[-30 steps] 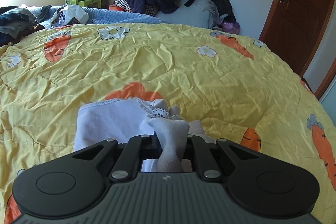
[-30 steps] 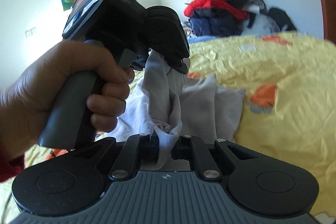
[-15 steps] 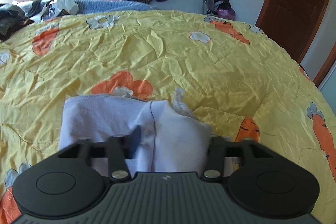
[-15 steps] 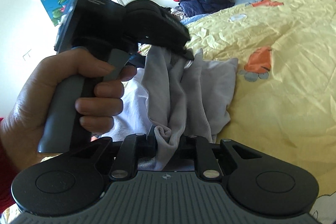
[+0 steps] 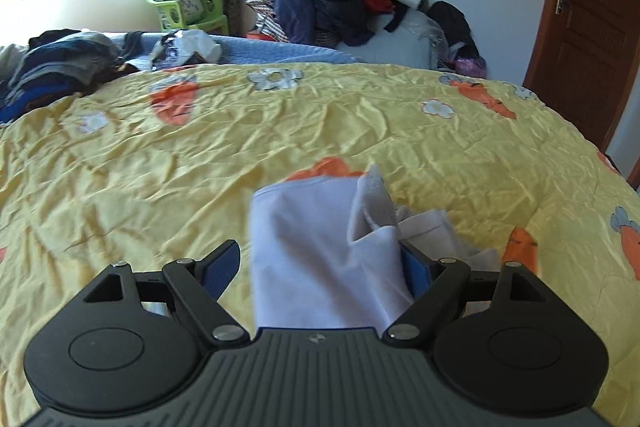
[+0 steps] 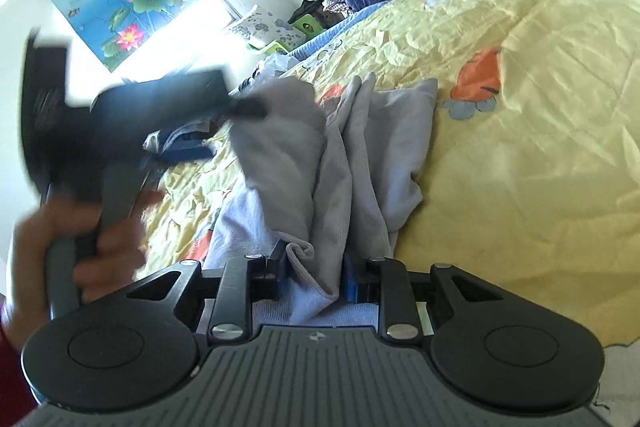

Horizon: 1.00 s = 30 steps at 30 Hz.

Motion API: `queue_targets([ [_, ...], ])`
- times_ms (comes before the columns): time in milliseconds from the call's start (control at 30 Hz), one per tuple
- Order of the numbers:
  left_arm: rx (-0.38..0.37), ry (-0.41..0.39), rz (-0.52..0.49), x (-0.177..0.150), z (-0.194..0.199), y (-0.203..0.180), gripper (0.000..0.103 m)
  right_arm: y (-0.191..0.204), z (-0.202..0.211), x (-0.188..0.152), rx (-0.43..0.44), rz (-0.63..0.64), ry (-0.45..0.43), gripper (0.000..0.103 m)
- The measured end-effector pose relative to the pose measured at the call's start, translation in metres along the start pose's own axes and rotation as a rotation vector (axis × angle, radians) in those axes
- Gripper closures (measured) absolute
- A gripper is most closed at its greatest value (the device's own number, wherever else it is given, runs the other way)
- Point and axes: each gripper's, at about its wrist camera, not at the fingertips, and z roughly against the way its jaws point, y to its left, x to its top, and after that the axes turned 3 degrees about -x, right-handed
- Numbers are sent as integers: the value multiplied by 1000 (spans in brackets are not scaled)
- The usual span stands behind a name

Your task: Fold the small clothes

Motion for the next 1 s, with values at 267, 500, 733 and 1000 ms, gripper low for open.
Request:
queue_targets([
  [267, -62, -49, 104, 15, 13, 15, 19, -2, -2, -3, -21, -18, -16, 82],
  [500, -147, -99, 86, 30, 21, -14, 18, -15, -1, -1, 4, -73, 6, 77],
  [733, 7, -60, -65, -29, 36, -8, 14, -18, 0, 0, 19, -86, -2, 87],
  [1000, 94, -59, -89, -87, 67, 10, 14, -20, 7, 4, 26, -105, -9, 86],
])
